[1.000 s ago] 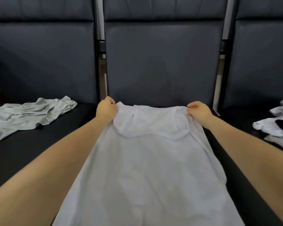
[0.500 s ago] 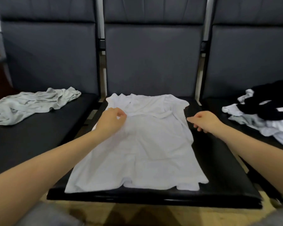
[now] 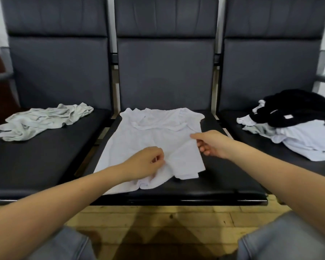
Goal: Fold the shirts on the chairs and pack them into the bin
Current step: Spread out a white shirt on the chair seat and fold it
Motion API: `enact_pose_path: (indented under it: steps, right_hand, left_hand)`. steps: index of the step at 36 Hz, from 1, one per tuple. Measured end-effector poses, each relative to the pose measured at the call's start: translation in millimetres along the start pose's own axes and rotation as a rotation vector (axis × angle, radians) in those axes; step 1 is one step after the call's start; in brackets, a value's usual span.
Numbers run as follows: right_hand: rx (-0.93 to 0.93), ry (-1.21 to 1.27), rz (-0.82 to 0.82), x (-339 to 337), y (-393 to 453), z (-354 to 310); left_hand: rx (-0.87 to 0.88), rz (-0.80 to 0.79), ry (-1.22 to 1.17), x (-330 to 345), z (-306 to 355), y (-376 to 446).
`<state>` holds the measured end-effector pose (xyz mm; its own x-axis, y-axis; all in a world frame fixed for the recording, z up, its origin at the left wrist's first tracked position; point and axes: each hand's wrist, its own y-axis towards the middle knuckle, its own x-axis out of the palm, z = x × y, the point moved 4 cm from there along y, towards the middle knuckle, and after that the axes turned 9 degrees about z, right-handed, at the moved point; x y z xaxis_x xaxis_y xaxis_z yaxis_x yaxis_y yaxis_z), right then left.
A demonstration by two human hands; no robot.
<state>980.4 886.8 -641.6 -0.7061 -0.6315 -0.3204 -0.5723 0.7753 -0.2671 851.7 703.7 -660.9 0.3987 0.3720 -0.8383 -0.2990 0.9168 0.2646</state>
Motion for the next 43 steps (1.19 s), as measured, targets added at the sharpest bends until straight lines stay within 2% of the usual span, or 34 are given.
enact_pose_path:
  steps: [2,5,8,10,14,17,20,23,25,29,32,35,36,40,43]
  right_hand:
    - [-0.024,0.074,-0.073,10.6,-1.1,-7.2]
    - [-0.080,0.026,-0.217,31.8,-3.8,-16.8]
    - [-0.148,-0.192,-0.238,43.7,-1.7,-16.9]
    - [-0.202,-0.357,-0.243,47.1,0.8,-12.6]
    - [-0.220,-0.434,-0.285,46.2,1.1,-1.4]
    - [-0.232,-0.502,-0.236,46.9,1.8,4.1]
    - [-0.241,-0.588,-0.254,53.8,0.2,7.8]
    - [-0.202,-0.568,-0.232,57.2,-0.8,1.5]
    - [-0.202,-0.452,-0.177,57.5,-1.7,-10.5]
    - [-0.352,-0.170,-0.095,72.6,-6.7,-39.7]
    - [-0.470,-0.227,-0.210,101.6,-15.3,-50.2]
    - [-0.482,-0.401,-0.376,121.6,-17.8,-47.3]
    - [-0.512,-0.425,-0.367,120.9,-15.8,-47.9]
    - [-0.615,-0.497,-0.162,92.8,3.4,-46.2]
    - [-0.584,-0.525,-0.154,76.3,12.7,-33.1]
  left_hand:
    - [-0.038,0.041,-0.049,-10.7,-7.5,-2.0]
    - [-0.093,-0.005,-0.004,-24.0,-23.2,-7.4]
    - [-0.124,-0.110,0.153,-29.9,-36.9,-14.3]
    - [-0.164,-0.124,0.210,-31.3,-47.1,-15.2]
    - [-0.230,-0.024,0.190,-32.8,-52.4,-9.4]
    - [-0.196,0.087,0.136,-30.2,-43.9,-3.8]
    - [-0.181,0.114,0.107,-22.8,-39.1,0.5]
    - [-0.208,0.109,0.074,-21.4,-42.7,4.0]
    - [-0.247,0.133,0.065,-27.8,-49.2,5.6]
    - [-0.371,0.192,0.016,-47.5,-71.9,4.2]
    - [-0.450,0.212,-0.051,-56.7,-87.0,0.2]
    - [-0.473,0.210,-0.072,-56.0,-93.3,-2.5]
    - [-0.473,0.199,-0.076,-53.7,-93.0,-3.0]
    - [-0.410,0.116,-0.033,-39.7,-82.8,-2.6]
    - [-0.363,0.099,-0.014,-30.4,-77.4,-0.4]
